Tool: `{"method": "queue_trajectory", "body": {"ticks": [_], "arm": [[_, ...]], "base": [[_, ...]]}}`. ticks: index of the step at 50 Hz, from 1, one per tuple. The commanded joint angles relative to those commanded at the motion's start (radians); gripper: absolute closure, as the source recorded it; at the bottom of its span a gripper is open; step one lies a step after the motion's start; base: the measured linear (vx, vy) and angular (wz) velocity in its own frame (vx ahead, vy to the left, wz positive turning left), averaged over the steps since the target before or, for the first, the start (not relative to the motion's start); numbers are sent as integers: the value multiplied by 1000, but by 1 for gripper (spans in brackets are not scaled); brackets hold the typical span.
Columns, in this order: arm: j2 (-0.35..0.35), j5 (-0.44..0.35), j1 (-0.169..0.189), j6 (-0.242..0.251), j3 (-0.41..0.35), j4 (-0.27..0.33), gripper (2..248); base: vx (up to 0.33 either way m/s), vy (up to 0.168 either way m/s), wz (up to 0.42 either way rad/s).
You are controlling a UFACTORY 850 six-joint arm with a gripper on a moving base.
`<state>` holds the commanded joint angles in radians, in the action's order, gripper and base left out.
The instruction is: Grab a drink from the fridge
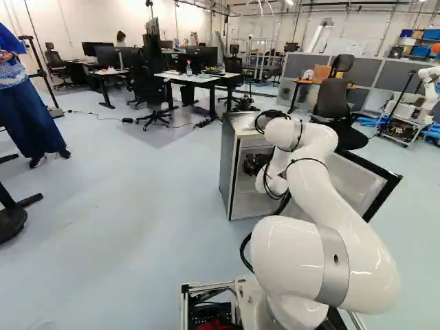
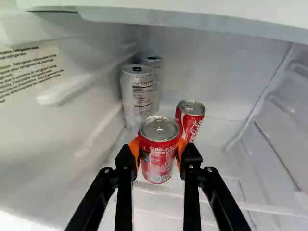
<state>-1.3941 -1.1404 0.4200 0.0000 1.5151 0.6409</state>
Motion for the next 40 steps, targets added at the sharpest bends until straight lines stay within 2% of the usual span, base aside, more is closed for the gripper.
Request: {"method": "queue_trajectory", "body": {"ticks": [12, 40], "arm": [[45, 0, 28, 0, -74, 0, 153], [213, 0, 95, 0, -294, 0, 153]], "base": [[0, 0, 0], [0, 0, 0]]}}
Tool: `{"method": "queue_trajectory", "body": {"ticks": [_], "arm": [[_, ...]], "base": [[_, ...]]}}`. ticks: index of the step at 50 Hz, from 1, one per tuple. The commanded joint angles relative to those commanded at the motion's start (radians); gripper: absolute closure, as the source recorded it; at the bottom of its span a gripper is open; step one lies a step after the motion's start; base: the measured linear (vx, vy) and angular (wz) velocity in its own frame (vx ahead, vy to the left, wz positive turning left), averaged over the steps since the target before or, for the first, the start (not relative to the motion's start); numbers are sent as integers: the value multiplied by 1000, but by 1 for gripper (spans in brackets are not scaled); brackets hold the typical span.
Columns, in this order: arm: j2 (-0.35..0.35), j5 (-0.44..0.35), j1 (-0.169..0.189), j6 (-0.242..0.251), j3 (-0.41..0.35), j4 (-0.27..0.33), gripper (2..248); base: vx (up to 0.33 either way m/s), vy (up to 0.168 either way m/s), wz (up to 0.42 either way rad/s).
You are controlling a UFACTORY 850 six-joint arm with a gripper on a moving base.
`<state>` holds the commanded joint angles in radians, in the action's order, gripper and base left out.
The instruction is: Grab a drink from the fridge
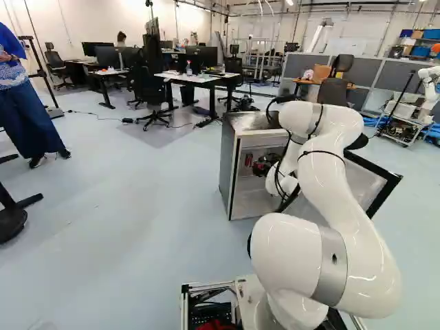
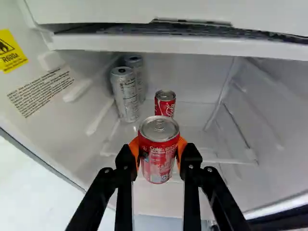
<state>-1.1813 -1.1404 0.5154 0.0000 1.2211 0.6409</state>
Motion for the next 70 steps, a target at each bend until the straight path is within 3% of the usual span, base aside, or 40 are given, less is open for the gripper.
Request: {"method": "queue_trajectory", "body": {"ticks": [70], "arm": [[424, 0, 137, 0, -501, 0, 153]], "base": [[0, 0, 0]]}}
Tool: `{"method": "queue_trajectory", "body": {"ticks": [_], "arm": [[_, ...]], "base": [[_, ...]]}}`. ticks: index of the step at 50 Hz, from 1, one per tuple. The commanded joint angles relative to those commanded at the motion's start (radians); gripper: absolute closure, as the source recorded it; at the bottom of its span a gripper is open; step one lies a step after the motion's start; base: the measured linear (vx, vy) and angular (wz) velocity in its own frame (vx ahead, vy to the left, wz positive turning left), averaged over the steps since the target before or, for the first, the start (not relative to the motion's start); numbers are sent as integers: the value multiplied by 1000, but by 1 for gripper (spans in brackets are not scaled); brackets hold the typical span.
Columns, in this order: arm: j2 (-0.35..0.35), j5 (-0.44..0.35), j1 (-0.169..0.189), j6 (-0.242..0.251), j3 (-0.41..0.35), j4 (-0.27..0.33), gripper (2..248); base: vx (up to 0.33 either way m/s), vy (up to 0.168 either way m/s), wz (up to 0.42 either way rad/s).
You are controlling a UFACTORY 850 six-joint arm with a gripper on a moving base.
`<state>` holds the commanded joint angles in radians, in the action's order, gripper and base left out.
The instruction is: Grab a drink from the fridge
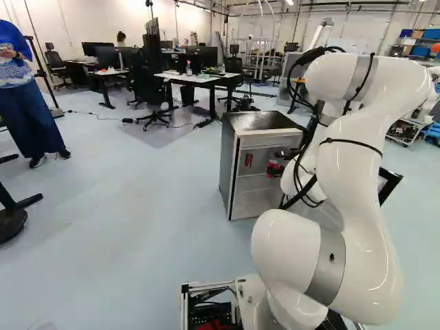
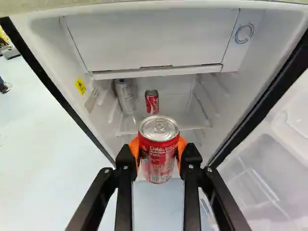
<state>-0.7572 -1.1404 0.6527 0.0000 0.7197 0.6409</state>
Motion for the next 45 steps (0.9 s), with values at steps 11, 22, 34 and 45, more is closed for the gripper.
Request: {"method": "queue_trajectory", "body": {"ticks": [11, 22, 34, 45], "arm": [[73, 0, 13, 0, -80, 0, 153], [140, 0, 21, 0, -145, 0, 153], [191, 0, 22, 0, -176, 0, 153], [231, 0, 22, 0, -191, 0, 153]], "base": [[0, 0, 0], [0, 0, 0], [0, 0, 0], [0, 0, 0]]}}
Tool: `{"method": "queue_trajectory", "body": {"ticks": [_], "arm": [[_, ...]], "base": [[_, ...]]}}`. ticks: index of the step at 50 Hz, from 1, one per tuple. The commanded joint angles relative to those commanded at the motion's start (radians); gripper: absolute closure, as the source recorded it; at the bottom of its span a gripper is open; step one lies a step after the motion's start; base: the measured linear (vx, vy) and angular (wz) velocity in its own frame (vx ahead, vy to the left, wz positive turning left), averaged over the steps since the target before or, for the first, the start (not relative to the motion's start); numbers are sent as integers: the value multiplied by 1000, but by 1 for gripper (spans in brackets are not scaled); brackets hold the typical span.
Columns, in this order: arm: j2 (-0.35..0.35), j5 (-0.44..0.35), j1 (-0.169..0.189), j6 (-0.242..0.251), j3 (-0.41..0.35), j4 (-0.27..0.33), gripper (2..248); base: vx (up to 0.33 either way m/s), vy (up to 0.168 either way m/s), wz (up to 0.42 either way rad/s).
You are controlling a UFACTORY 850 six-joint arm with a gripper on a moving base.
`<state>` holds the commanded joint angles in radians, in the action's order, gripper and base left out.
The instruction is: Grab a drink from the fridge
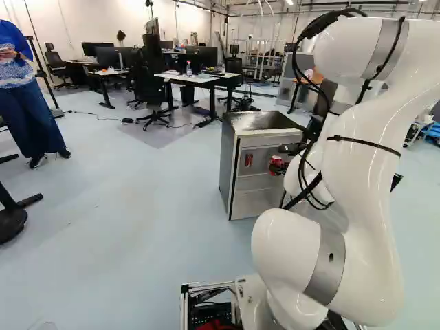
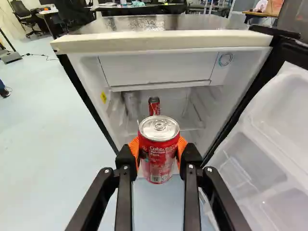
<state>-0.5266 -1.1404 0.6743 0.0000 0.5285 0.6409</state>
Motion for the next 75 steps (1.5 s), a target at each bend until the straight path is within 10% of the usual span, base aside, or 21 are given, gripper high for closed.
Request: {"method": "queue_trajectory", "body": {"ticks": [75], "arm": [[234, 57, -28, 0, -49, 0, 153]], "base": [[0, 0, 0]]}}
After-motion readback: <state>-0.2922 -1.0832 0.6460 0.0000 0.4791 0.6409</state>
